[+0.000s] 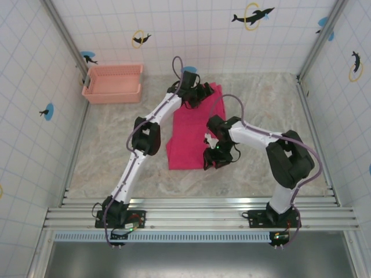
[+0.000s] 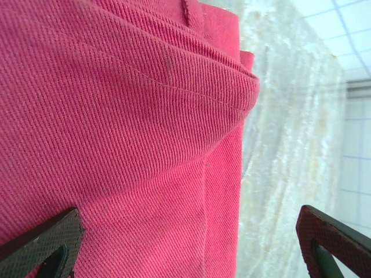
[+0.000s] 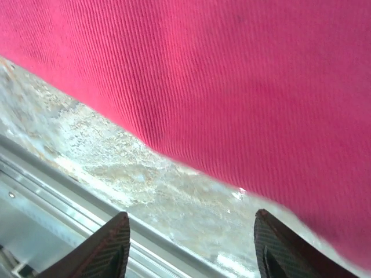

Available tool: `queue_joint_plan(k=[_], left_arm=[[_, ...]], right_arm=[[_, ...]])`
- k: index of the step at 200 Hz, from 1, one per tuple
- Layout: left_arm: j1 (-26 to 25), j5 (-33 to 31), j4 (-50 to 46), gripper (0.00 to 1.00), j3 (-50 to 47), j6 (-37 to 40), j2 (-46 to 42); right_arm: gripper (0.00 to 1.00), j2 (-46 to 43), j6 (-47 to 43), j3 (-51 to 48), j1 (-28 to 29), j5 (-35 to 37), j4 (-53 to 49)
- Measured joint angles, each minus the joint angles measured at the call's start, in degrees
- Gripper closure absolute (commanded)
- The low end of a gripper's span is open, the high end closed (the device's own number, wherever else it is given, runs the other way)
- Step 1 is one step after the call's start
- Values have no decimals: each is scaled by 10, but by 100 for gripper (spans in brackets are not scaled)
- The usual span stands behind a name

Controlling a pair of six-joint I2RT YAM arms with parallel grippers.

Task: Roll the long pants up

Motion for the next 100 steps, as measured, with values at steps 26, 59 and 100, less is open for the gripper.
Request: queue_joint_plan(k=[26,59,100], left_arm=[[12,39,12,2,-19,24,-10],[36,83,-14,3,-86,74,-61],[98,155,-60,2,-108,133,-110]], right_arm=[[37,-58,-65,66,-6,48,-69],[37,-142,-198,104,17,126,-111],[40,-135,-362,77,103,223,-127]])
